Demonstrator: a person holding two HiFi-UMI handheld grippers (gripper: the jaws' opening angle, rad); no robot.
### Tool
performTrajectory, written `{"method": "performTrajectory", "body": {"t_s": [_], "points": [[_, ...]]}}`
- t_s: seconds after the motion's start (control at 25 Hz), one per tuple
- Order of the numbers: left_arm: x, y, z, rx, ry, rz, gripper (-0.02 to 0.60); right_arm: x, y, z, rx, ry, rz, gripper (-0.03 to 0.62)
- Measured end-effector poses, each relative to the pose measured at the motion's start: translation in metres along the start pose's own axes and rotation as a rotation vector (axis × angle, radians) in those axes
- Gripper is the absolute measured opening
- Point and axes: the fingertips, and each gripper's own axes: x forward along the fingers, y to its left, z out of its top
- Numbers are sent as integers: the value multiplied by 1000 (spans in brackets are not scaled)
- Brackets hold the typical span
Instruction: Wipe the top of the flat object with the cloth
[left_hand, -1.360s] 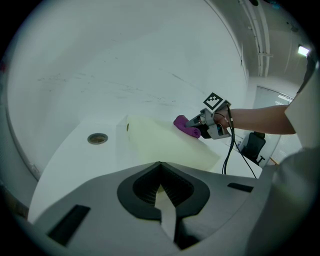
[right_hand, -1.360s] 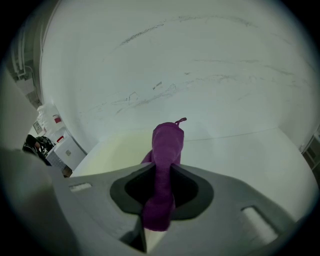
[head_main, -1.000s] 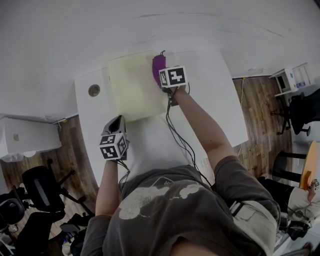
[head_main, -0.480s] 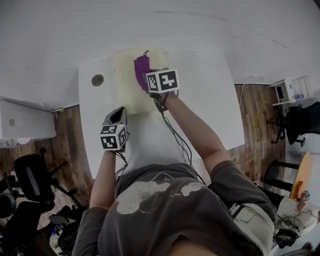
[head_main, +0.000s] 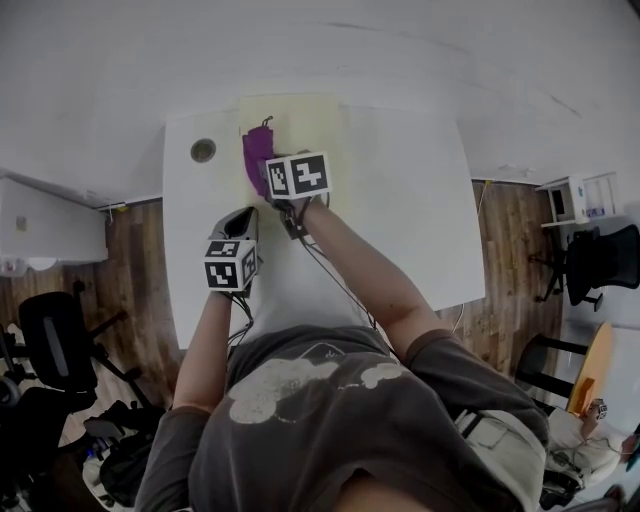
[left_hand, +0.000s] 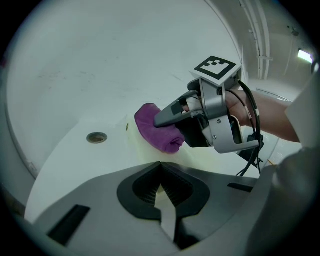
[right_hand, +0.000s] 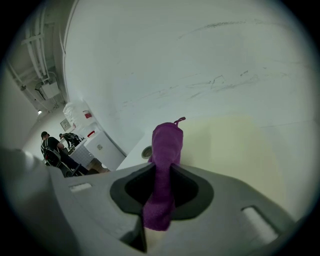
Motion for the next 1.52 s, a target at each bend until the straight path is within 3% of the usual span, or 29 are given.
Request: {"method": "performTrajectory", "body": {"t_s": [0.6, 1.52], "points": [[0, 1, 0, 8, -6, 0, -2, 11, -6, -17, -59, 33, -51, 75], [-3, 1, 0, 15, -14, -6, -2, -47, -107, -28, 25, 8, -199, 75]]}}
